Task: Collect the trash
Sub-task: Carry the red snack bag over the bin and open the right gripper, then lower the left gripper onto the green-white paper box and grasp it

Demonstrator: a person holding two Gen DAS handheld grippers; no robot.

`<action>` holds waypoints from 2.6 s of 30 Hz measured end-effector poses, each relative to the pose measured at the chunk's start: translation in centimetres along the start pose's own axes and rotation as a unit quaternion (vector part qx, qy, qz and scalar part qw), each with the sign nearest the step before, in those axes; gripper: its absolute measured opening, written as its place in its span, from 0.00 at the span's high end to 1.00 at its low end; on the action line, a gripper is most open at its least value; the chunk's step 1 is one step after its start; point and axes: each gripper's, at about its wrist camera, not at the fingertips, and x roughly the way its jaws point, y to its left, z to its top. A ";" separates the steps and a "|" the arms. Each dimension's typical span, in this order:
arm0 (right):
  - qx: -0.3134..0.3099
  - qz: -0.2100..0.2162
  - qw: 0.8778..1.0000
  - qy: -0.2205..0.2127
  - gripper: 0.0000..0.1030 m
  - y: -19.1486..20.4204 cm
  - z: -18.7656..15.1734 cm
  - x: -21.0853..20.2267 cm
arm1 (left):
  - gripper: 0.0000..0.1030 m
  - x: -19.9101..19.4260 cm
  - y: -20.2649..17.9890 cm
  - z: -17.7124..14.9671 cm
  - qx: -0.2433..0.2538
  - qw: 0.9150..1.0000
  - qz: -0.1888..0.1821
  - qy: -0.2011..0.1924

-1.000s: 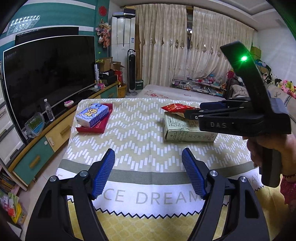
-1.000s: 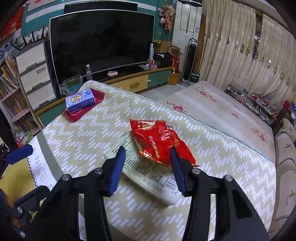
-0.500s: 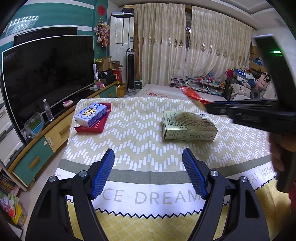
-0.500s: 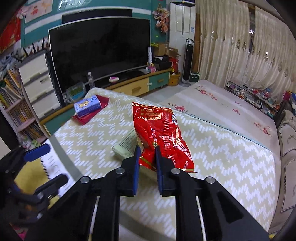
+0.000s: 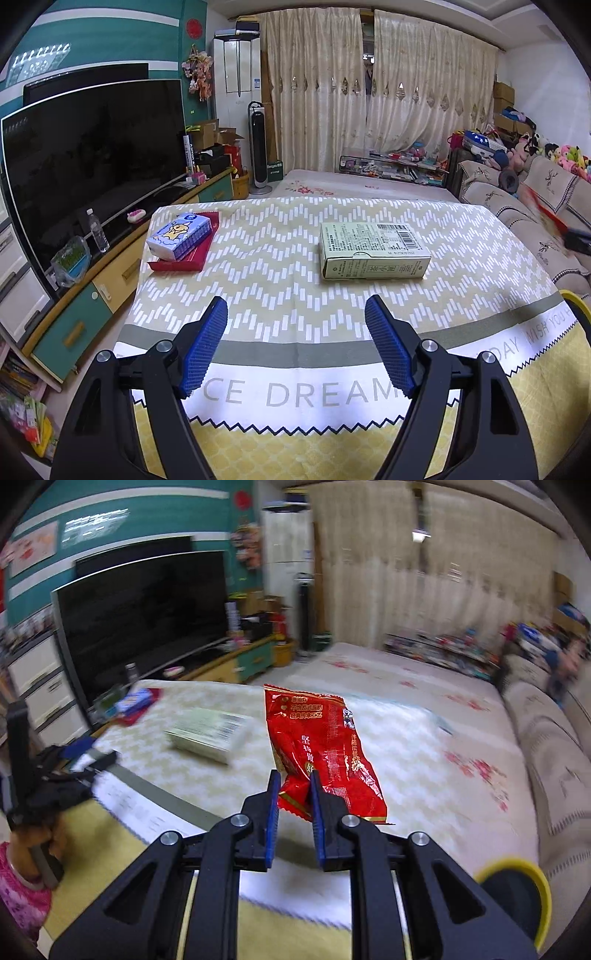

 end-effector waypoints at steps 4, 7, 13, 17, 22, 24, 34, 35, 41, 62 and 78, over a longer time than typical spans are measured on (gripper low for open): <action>0.044 -0.049 0.998 0.019 0.85 -4.9 -2.9 -1.5 | 0.25 0.0 -0.1 0.0 0.003 1.000 0.002 -0.001; 0.077 -0.085 0.993 0.032 0.85 -8.5 -5.4 -2.5 | 0.25 -0.1 -0.1 0.0 0.004 1.000 0.002 -0.001; 0.128 -0.140 0.980 0.058 0.85 -14.1 -10.1 -4.4 | 0.25 -0.1 -0.2 0.1 0.005 1.000 0.004 0.001; 0.152 -0.157 0.973 0.072 0.85 -16.3 -12.4 -4.7 | 0.25 -0.2 -0.2 0.1 0.006 1.000 0.005 0.000; 0.171 -0.169 0.967 0.085 0.85 -18.1 -14.1 -4.7 | 0.25 -0.2 -0.3 0.1 0.011 1.000 0.007 -0.001; 0.175 -0.172 0.965 0.091 0.84 -18.3 -14.3 -4.4 | 0.25 -0.2 -0.1 0.0 0.010 1.000 0.007 0.001; 0.203 -0.174 0.961 0.068 0.61 -18.9 -14.3 -5.2 | 0.25 1.5 -0.7 0.1 0.010 0.998 -0.016 0.057; 0.202 -0.174 0.962 0.065 0.61 -18.8 -14.1 -5.3 | 0.25 1.7 -0.9 0.2 0.013 0.998 -0.023 0.065; 0.194 -0.151 0.968 0.042 0.56 -17.8 -12.6 -5.7 | 0.16 3.7 -3.5 2.6 0.060 0.994 -0.045 0.074; 0.197 -0.127 0.972 0.023 0.55 -16.9 -11.7 -6.4 | 0.16 4.6 -13.1 2.5 0.178 0.940 -0.269 0.113; 0.209 -0.101 0.972 0.026 0.55 -17.1 -12.2 -5.9 | 0.15 10.9 -11.1 6.0 0.178 0.968 -0.135 0.116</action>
